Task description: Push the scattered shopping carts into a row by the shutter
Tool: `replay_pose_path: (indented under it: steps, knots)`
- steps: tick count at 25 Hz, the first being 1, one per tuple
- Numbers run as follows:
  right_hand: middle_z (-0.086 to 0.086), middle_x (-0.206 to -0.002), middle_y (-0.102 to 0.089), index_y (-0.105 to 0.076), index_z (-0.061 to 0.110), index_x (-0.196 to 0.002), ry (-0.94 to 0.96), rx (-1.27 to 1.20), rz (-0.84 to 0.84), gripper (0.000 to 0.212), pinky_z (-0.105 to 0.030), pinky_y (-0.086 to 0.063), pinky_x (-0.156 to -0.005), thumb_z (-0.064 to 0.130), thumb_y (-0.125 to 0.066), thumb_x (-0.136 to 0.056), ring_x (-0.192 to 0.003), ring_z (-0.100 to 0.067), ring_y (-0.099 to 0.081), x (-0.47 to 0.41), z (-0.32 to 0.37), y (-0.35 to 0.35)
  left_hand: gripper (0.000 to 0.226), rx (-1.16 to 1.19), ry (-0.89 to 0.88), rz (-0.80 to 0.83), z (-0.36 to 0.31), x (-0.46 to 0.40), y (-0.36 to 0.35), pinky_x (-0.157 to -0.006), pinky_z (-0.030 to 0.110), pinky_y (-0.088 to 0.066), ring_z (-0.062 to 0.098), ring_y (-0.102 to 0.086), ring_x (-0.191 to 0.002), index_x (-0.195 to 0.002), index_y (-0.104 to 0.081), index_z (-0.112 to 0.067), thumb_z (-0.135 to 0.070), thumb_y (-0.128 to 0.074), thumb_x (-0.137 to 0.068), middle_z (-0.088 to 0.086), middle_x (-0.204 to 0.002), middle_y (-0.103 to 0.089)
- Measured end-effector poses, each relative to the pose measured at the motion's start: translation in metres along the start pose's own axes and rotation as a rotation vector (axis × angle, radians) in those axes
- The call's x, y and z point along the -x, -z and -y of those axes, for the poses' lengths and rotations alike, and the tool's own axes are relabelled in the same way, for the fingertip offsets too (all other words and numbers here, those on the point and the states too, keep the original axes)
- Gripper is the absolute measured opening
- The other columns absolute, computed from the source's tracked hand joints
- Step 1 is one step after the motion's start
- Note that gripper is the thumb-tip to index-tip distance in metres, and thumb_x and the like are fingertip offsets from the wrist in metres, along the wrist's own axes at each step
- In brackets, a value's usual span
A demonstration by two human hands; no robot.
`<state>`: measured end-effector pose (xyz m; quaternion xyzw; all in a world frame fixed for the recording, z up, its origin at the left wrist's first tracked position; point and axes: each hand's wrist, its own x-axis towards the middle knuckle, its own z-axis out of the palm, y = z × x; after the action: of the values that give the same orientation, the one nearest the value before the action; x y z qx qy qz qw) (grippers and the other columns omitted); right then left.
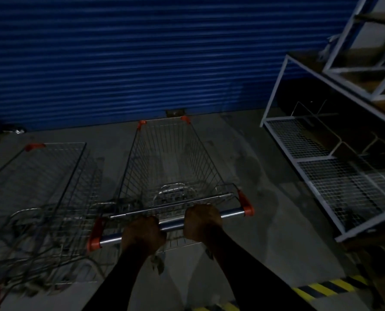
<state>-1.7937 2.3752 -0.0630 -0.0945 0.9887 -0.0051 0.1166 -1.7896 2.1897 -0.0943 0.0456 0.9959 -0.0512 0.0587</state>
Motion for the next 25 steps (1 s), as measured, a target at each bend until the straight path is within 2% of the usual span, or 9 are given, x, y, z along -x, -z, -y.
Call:
replay_pose_path:
  steps: [6,10,12,14,16,19,21,22,25]
  knots:
    - [-0.008,-0.113,-0.07,-0.066,0.015,-0.105,-0.023,0.034,0.038,0.031,-0.041,-0.048,-0.093,0.033,-0.061,-0.08,-0.107,-0.032,-0.066,-0.006,0.005,0.008,0.058,0.066,-0.071,0.012,0.006,-0.005,0.008,-0.083,0.037,-0.053,0.027,-0.068,-0.096,-0.095,-0.07,-0.02,-0.061,-0.039,-0.069,0.004,-0.1,-0.073]
    - [-0.009,-0.121,-0.065,-0.062,0.017,-0.114,-0.126,0.098,0.043,0.042,-0.048,-0.035,-0.104,0.04,-0.06,-0.079,-0.115,-0.034,-0.056,0.0,0.02,0.007,0.076,0.189,-0.095,0.058,0.017,0.004,0.018,-0.092,0.032,-0.05,0.019,-0.067,-0.108,-0.112,-0.068,-0.032,-0.071,-0.028,-0.061,-0.005,-0.113,-0.072]
    - [-0.009,-0.126,-0.062,-0.059,0.019,-0.12,-0.127,0.02,0.072,0.051,-0.049,-0.035,-0.106,0.042,-0.065,-0.075,-0.119,-0.034,-0.054,0.001,0.02,0.01,0.075,0.401,-0.119,0.069,0.023,0.013,0.026,-0.093,0.031,-0.049,0.017,-0.067,-0.108,-0.11,-0.07,-0.03,-0.073,-0.035,-0.06,-0.006,-0.11,-0.073]
    - [-0.008,-0.127,-0.063,-0.059,0.018,-0.124,-0.118,-0.289,0.078,0.06,-0.046,-0.045,-0.101,0.039,-0.07,-0.07,-0.12,-0.033,-0.057,0.006,0.021,0.018,0.056,0.816,-0.079,0.039,0.029,0.025,0.037,-0.085,0.028,-0.049,0.019,-0.068,-0.099,-0.095,-0.071,-0.019,-0.061,-0.056,-0.061,-0.003,-0.097,-0.073]
    - [-0.01,-0.125,-0.065,-0.061,0.014,-0.123,-0.166,-0.741,-0.018,0.062,-0.045,-0.05,-0.098,0.033,-0.07,-0.065,-0.119,-0.032,-0.06,0.021,0.028,0.028,0.05,1.118,0.027,-0.042,0.035,0.038,0.052,-0.079,0.018,-0.046,0.015,-0.066,-0.091,-0.091,-0.068,-0.01,-0.05,-0.064,-0.06,-0.003,-0.09,-0.069]
    - [-0.005,-0.129,-0.057,-0.054,0.008,-0.134,-0.256,-1.188,-0.295,0.057,-0.03,-0.044,-0.103,0.012,-0.072,-0.08,-0.124,-0.023,-0.054,0.056,0.053,0.047,0.056,1.526,0.057,-0.126,0.038,0.077,0.097,-0.078,0.001,-0.041,-0.002,-0.061,-0.104,-0.119,-0.062,-0.006,-0.039,-0.071,-0.075,-0.003,-0.114,-0.065]
    - [-0.005,-0.134,-0.054,-0.051,0.005,-0.136,-0.238,-1.371,-0.474,0.054,-0.018,-0.041,-0.099,0.004,-0.07,-0.086,-0.125,-0.018,-0.05,0.088,0.079,0.067,0.046,1.635,0.04,-0.181,0.043,0.104,0.127,-0.079,-0.004,-0.037,0.006,-0.053,-0.122,-0.138,-0.052,-0.013,-0.022,-0.064,-0.095,-0.002,-0.137,-0.056]
    - [-0.005,-0.137,-0.053,-0.051,0.005,-0.136,-0.217,-1.443,-0.537,0.055,-0.018,-0.041,-0.101,0.008,-0.071,-0.086,-0.126,-0.016,-0.05,0.105,0.09,0.079,0.046,1.669,0.006,-0.202,0.045,0.118,0.14,-0.08,-0.004,-0.036,0.009,-0.05,-0.127,-0.143,-0.048,-0.017,-0.022,-0.059,-0.099,-0.004,-0.143,-0.052]
    - [-0.001,-0.14,-0.054,-0.051,0.014,-0.138,-0.082,-1.514,-0.661,0.054,-0.028,-0.04,-0.108,0.024,-0.066,-0.087,-0.127,-0.011,-0.051,0.156,0.119,0.105,0.059,1.787,-0.079,-0.241,0.055,0.164,0.174,-0.092,0.005,-0.036,0.005,-0.046,-0.133,-0.145,-0.046,-0.025,-0.043,-0.059,-0.091,-0.007,-0.149,-0.048]
